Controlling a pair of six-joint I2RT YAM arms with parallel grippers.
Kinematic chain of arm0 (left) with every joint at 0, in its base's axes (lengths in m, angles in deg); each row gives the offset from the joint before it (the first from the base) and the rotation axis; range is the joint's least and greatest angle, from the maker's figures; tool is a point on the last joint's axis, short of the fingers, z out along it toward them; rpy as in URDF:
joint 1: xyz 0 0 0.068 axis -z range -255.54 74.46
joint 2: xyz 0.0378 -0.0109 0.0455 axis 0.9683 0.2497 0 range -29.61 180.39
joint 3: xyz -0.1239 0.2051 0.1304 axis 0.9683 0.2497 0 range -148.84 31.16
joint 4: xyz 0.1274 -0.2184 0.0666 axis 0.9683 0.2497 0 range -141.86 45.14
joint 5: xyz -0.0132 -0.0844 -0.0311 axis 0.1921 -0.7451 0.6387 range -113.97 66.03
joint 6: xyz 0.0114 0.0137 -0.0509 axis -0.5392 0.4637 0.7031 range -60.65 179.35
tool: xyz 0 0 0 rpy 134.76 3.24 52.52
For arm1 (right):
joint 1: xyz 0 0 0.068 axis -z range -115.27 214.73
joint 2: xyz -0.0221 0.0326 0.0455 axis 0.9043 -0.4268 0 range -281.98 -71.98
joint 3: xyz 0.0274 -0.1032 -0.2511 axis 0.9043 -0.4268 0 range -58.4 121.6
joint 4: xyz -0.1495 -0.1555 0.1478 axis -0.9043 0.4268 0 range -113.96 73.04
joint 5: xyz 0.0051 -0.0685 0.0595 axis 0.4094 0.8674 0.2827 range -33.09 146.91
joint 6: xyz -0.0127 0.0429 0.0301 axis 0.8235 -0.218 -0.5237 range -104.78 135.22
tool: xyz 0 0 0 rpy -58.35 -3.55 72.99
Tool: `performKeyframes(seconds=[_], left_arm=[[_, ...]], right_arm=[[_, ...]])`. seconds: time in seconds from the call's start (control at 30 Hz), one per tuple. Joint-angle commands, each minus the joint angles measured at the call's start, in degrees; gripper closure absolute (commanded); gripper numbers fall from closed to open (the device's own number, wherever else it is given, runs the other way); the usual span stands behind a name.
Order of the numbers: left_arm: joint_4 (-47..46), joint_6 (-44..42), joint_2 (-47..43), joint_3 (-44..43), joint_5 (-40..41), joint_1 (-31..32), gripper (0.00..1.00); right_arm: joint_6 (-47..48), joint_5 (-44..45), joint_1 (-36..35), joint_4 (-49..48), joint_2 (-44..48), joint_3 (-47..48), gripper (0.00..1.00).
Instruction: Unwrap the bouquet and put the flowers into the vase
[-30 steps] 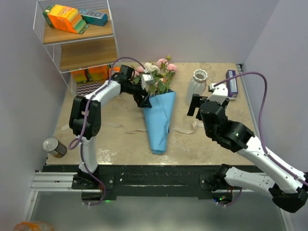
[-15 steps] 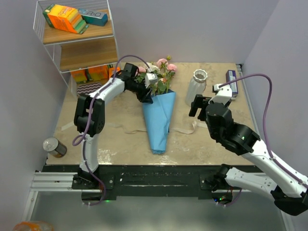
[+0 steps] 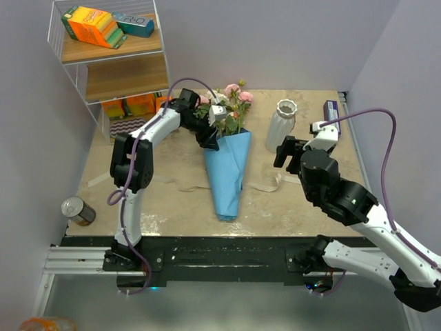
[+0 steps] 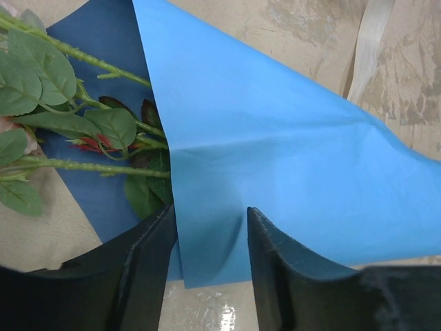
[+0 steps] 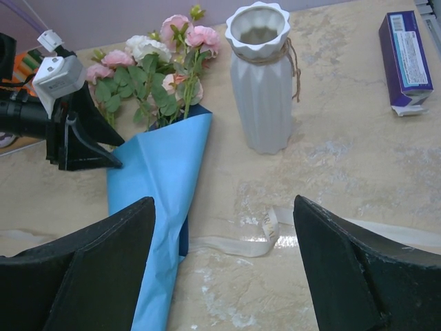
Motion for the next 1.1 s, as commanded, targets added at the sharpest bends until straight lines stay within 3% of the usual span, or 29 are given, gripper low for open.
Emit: performKeyframes(seconds=[0.0, 0.2, 0.23, 0.33, 0.43, 0.67, 1.07], left_arm=[[2.61, -1.07, 2.42, -3.63, -1.5, -0.23, 0.39], [1.11, 0.08, 3.13, -3.73, -0.79, -0.23, 0.39], [1.37, -0.36, 3.13, -3.81, -0.88, -0.23, 0.44], [3.13, -1.41, 3.22, -4.78, -1.67, -0.23, 0.79], [4.36, -1.77, 2.69, -5.57, -1.58, -0.23, 1.0], [6.11, -0.45, -0.03, -8.28, -0.97, -0.23, 1.0], [10.16, 1.57, -8.55, -12.95, -6.59, -0.15, 1.0]], right_arm=[[0.81, -0.26, -0.33, -1.61, 1.32, -0.15, 0.16], [1.08, -1.48, -0.33, -2.32, 1.58, -0.06, 0.18], [1.08, -1.4, -0.42, -2.49, 1.5, -0.06, 0.18], [1.16, -1.22, -0.33, -2.58, 1.5, -0.06, 0.18], [1.16, -1.31, -0.33, -2.84, 1.41, 0.12, 0.18], [0.99, -1.75, -0.33, -3.46, 1.32, 0.03, 0.18], [1.08, -1.75, -0.33, -3.63, 2.72, -0.67, 0.18]])
